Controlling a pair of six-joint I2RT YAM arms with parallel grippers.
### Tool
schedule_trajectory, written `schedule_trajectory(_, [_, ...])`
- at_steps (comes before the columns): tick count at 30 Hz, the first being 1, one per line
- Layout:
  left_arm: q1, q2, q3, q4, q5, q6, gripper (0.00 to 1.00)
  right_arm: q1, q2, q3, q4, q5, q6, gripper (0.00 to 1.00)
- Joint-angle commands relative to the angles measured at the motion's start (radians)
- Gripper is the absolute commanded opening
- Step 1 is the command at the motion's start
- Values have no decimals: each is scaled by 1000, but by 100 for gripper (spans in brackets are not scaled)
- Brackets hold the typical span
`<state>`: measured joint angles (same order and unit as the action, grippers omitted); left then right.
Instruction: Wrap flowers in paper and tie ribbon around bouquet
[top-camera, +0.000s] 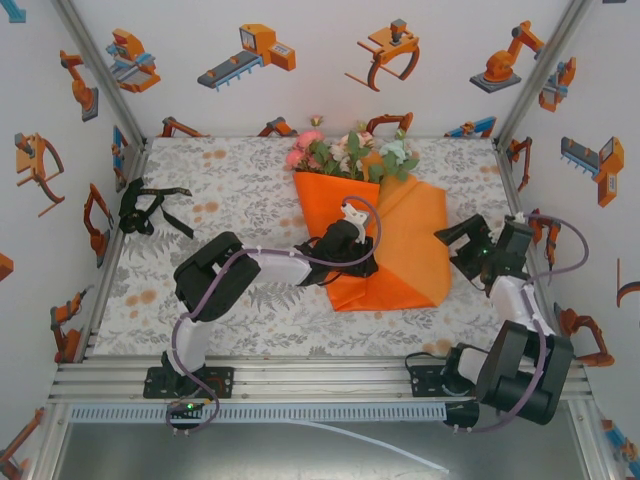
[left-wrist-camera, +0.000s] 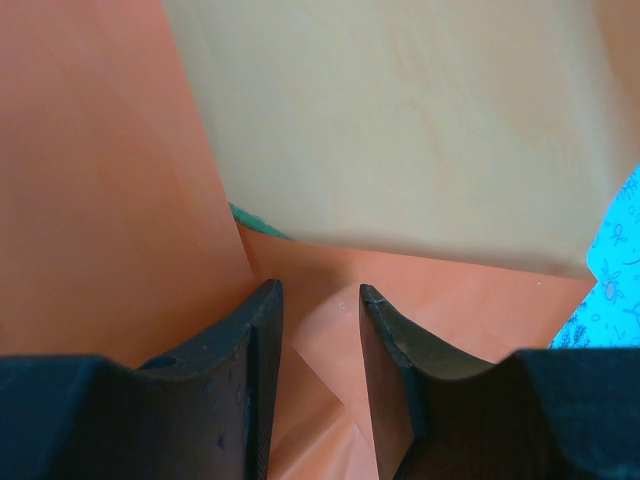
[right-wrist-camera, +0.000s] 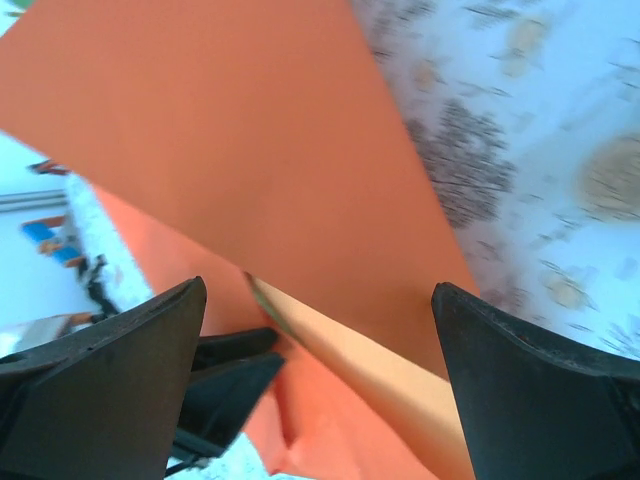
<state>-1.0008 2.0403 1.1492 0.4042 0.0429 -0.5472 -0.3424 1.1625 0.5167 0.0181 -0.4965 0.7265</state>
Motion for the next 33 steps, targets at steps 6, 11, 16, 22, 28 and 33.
schedule_trajectory(6, [2, -7, -23, -4, -22, -9, 39, 5, 105, 39, -131, 176, -211, 77])
schedule_trajectory(11, [2, -1, -25, -12, -21, -7, 39, 5, 118, 56, -131, 230, -160, 43])
schedule_trajectory(16, [1, 9, -17, 2, 1, -5, 40, 26, -14, 83, -153, 153, -87, 0])
schedule_trajectory(22, [1, 9, 3, -10, 2, -7, 41, 247, -112, 162, -193, 186, 56, 0])
schedule_trajectory(28, [3, -71, -2, -31, -5, 6, 47, 431, -54, 242, -157, 239, 107, 0])
schedule_trajectory(33, [7, -173, -24, -44, -22, 10, 50, 463, 3, 288, -156, 255, 68, 0])
